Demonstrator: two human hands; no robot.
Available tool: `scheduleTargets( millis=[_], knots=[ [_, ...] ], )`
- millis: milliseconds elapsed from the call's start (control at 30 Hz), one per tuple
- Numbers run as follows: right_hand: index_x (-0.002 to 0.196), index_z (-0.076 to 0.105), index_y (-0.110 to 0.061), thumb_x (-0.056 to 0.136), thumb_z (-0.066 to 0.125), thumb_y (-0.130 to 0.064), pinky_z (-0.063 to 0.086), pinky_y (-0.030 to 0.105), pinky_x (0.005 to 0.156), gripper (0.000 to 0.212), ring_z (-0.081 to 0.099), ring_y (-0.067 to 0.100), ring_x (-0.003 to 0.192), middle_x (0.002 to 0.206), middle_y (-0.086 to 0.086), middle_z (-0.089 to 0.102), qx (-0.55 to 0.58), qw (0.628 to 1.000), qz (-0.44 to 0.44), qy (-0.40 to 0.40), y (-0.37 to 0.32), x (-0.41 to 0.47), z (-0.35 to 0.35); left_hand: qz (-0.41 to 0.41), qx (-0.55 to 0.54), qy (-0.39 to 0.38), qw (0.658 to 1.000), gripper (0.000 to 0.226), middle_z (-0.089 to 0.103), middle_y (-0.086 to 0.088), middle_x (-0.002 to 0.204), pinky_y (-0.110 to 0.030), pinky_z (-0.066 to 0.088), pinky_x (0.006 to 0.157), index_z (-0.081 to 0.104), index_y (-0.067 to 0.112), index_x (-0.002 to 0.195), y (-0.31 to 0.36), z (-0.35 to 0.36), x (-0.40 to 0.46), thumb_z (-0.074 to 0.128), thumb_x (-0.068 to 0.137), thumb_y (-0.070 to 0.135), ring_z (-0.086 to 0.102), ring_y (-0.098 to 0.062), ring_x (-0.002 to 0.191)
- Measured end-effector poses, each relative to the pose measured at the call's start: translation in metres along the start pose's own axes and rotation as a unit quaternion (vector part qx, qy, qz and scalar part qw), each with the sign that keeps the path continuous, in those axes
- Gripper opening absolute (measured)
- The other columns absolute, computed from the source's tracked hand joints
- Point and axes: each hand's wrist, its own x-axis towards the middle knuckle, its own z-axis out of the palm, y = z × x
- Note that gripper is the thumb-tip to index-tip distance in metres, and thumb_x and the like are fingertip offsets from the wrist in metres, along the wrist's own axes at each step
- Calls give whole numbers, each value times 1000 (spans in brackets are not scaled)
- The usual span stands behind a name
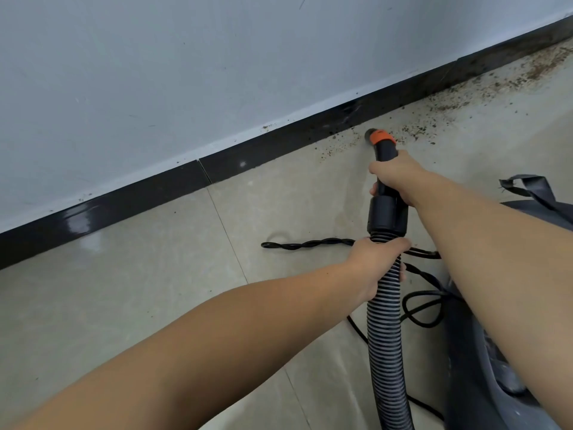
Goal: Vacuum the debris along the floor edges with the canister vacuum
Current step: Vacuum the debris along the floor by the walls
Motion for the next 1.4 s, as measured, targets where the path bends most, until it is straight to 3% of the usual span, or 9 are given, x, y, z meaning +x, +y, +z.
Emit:
scheduleTargets(
  millis=[200, 567, 833, 1000, 1200, 1400],
  knots=[
    [123, 36, -14, 91, 53, -13, 49, 30, 50, 36, 61, 22, 52, 91, 13, 57, -21, 1000, -14, -9, -2, -4, 7, 2, -14, 11, 1000, 15, 53, -9, 62, -18, 43, 43, 51, 9, 88, -4, 1, -5, 63, 89, 18, 48, -15, 45],
    [127, 37, -12, 92, 52, -12, 49, 31, 49, 38, 59, 24, 53, 101, 16, 55, -8, 998, -13, -53, 10, -53, 37, 6, 0, 53, 999, 20, 53, -6, 60, -22, 46, 47, 50, 11, 77, -34, -23, -42, 63, 89, 20, 50, -16, 48],
    [125, 40, -8, 89, 51, -10, 51, 32, 53, 38, 59, 23, 53, 90, 16, 55, -19, 993, -35, -109, 2, -74, 66, 8, -10, 71, 997, 18, 55, -6, 63, -24, 48, 52, 52, 8, 94, -40, -40, -63, 63, 87, 19, 52, -17, 50],
    [128, 38, -9, 90, 51, -11, 52, 31, 54, 40, 60, 22, 53, 85, 16, 58, -14, 995, -23, -94, -2, -61, 52, 9, 9, 53, 999, 16, 54, -7, 65, -22, 47, 48, 52, 9, 89, -28, -36, -54, 63, 89, 20, 52, -17, 51],
    [132, 37, -7, 91, 51, -12, 46, 22, 43, 44, 58, 20, 51, 86, 17, 60, 22, 998, -15, -55, -4, -25, 27, 9, 54, 27, 998, 19, 54, -7, 67, -24, 48, 51, 53, 8, 94, -2, -31, -23, 66, 88, 20, 52, -16, 53],
    [129, 38, -7, 92, 54, -16, 50, 34, 57, 41, 59, 24, 57, 67, 12, 62, 24, 999, -4, -27, -13, 8, 11, 21, 58, 24, 998, 22, 51, -7, 64, -28, 46, 55, 50, 10, 79, 20, -17, 2, 67, 89, 20, 49, -18, 52]
  ],
)
